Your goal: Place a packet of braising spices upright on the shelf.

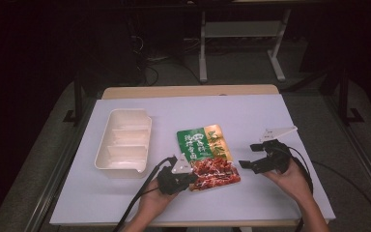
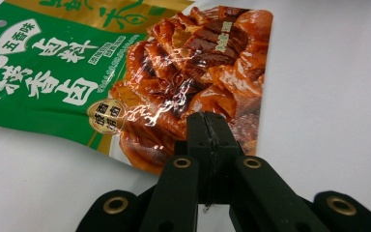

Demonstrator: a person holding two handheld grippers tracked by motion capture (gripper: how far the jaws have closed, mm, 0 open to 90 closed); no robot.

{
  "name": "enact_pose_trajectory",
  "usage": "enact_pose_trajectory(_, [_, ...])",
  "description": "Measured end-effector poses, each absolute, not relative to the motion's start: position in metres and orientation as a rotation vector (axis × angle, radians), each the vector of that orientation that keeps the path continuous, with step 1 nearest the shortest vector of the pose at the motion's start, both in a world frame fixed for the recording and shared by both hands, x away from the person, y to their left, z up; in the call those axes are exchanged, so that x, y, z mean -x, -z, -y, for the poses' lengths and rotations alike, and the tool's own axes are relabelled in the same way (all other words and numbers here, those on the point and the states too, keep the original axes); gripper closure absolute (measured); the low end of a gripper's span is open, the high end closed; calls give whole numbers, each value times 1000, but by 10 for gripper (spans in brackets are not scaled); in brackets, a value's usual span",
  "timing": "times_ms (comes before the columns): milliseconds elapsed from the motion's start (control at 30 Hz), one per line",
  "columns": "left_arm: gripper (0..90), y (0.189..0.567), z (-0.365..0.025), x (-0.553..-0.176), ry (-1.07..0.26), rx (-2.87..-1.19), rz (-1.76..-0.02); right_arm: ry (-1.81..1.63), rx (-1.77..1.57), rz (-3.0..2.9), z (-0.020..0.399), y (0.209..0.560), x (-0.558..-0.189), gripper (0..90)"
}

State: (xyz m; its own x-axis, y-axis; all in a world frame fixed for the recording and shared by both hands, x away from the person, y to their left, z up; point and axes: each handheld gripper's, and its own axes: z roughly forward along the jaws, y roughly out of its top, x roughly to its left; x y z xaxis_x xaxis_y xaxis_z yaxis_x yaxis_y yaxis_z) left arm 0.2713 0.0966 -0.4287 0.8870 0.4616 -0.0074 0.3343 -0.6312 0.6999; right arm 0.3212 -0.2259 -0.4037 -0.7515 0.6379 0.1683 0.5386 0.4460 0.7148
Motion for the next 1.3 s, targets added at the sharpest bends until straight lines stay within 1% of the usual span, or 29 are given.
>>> enact_pose_trajectory(333, [900, 439, -87, -279, -202, -2391, -614, -1105, -990, -2643, 195, 403, -359, 177])
enact_pose_trajectory(467, [900, 439, -86, -279, -193, -2393, -629, -1109, -1002, -2647, 190, 405, -370, 179])
enact_pose_trajectory(633, [900, 438, -84, -278, -214, -2408, -618, -1129, -1010, -2637, 180, 405, -386, 187])
enact_pose_trajectory(733, [900, 439, -84, -277, -225, -2413, -611, -1081, -1045, -2670, 174, 407, -397, 184])
enact_pose_trajectory(800, [900, 439, -84, -277, -227, -2413, -611, -1090, -1036, -2658, 171, 409, -403, 202])
enact_pose_trajectory(867, [900, 438, -84, -277, -235, -2416, -607, -1105, -1046, -2650, 169, 412, -408, 209])
enact_pose_trajectory(933, [900, 439, -83, -276, -228, -2408, -616, -1060, -1093, -2678, 166, 415, -416, 197])
enact_pose_trajectory(1067, [900, 439, -83, -276, -234, -2413, -609, -1064, -1101, -2671, 161, 420, -428, 224])
enact_pose_trajectory(1133, [900, 439, -83, -276, -232, -2411, -610, -1066, -1112, -2672, 161, 421, -430, 222])
enact_pose_trajectory(1167, [900, 439, -84, -276, -232, -2410, -607, -1039, -1150, -2703, 160, 425, -438, 213])
enact_pose_trajectory(1300, [900, 439, -84, -276, -234, -2412, -601, -1035, -1163, -2706, 156, 428, -443, 222])
